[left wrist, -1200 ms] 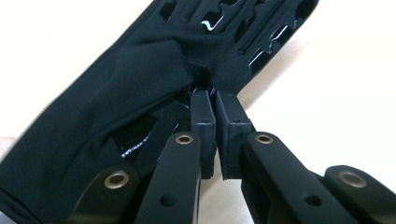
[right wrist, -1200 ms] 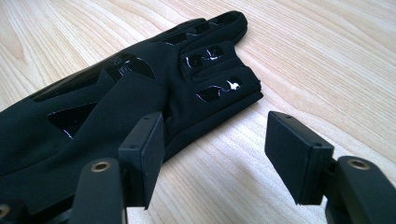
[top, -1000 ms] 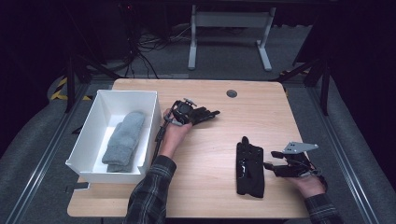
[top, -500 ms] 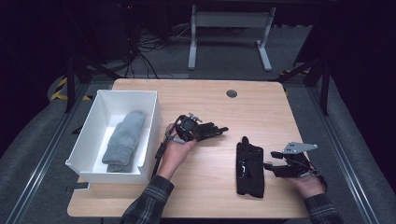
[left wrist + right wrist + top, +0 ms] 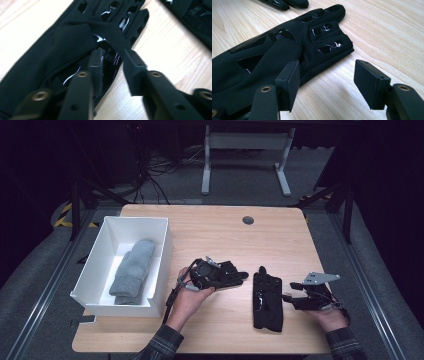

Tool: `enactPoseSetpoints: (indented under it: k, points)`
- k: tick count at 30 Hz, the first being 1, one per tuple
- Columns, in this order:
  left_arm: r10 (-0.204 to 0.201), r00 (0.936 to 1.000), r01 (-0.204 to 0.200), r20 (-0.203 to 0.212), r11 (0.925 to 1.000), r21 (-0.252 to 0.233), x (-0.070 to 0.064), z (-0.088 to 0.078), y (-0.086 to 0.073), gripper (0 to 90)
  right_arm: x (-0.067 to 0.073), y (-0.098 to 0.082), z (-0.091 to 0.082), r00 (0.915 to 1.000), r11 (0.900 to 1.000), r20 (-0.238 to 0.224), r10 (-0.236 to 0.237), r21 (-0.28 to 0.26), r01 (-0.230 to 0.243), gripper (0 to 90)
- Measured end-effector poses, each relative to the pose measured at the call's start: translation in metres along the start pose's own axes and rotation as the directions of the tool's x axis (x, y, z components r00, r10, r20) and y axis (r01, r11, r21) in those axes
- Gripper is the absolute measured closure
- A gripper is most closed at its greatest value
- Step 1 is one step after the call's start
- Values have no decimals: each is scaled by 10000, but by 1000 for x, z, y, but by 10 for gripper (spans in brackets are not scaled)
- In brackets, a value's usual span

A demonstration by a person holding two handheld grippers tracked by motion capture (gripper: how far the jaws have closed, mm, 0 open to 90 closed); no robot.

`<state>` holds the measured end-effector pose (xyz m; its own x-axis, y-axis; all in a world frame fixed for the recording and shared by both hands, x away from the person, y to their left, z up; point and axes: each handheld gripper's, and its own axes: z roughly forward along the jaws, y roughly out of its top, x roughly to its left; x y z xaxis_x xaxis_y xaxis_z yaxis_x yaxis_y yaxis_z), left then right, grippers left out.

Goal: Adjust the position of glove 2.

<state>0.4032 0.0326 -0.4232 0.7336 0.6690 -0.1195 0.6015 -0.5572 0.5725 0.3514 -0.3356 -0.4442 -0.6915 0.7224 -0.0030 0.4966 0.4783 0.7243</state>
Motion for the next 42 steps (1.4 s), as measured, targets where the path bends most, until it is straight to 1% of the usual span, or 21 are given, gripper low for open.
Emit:
enactPoseSetpoints:
  k: [2,3,5,8,11,12,14,17,20,21,22,23,25,29,33,35,37,38,39,41,42]
  points:
    - [35,9999,-36,-161,10000,-88,3,-3,0,687,0,0,0,10000,10000,3,19,-3,-19,385]
    - [14,9995,-16,-328,10000,-54,5,-4,-1,712,0,0,0,10000,10000,12,15,1,-15,385]
    - [-119,9972,130,-735,9998,151,12,-3,-3,794,0,0,0,10000,10000,14,14,2,-14,385]
    - [-256,9946,297,-1005,9988,395,16,-3,-8,891,0,0,-1,10000,10000,0,27,-31,-27,384]
    - [-355,9942,417,-1020,9974,591,17,-3,-12,900,-1,0,-1,10000,10000,3,50,-63,-50,385]
    - [-391,9937,473,-1049,9959,774,18,-2,-17,900,-1,0,-1,10000,10000,5,48,-44,-48,385]
    - [-444,9939,538,-1015,9943,922,19,0,-20,900,0,0,-1,10000,10000,-12,15,-32,-15,385]
    - [-372,9954,461,-882,9938,1016,16,3,-23,900,0,0,-1,10000,10000,17,-5,-50,5,385]
    - [-347,9986,386,-390,9939,1030,9,4,-23,900,0,0,-1,10000,10000,29,18,-42,-18,385]
    - [-275,9993,300,-265,9945,1001,5,6,-23,900,0,0,0,10000,10000,23,26,-31,-26,385]
    - [-181,9998,181,-7,9947,1009,0,7,-22,900,0,0,0,10000,10000,34,18,-10,-18,384]
    - [-181,9998,181,-7,9947,1009,0,7,-22,900,0,0,0,10000,10000,34,18,-10,-18,384]
    - [-92,9994,59,330,9951,988,-6,10,-21,900,0,0,0,10000,10000,4,-1,-14,1,385]
    - [28,9944,-121,1059,9961,869,-19,16,-18,900,0,0,0,10000,10000,-3,-4,-16,4,385]
    - [333,9902,-446,1356,9957,811,-30,21,-14,900,1,0,1,10000,10000,-21,-24,15,24,385]
    - [529,9848,-653,1656,9954,704,-38,25,-13,899,1,0,1,10000,10000,-33,-39,16,39,385]
    - [620,9807,-741,1852,9955,590,-43,28,-12,893,1,0,1,9999,10000,-123,-64,50,65,411]
    - [629,9774,-755,2020,9956,553,-46,29,-12,889,2,0,1,9999,10000,-157,-67,33,68,415]
    - [700,9752,-828,2099,9952,527,-47,30,-12,886,2,0,1,9998,10000,-179,-65,1,65,420]
    - [729,9745,-847,2123,9953,470,-47,28,-12,872,2,0,1,9997,10000,-226,-52,-21,51,435]
    - [681,9752,-773,2107,9964,356,-44,25,-12,872,2,0,0,9996,10000,-289,-67,-49,66,486]
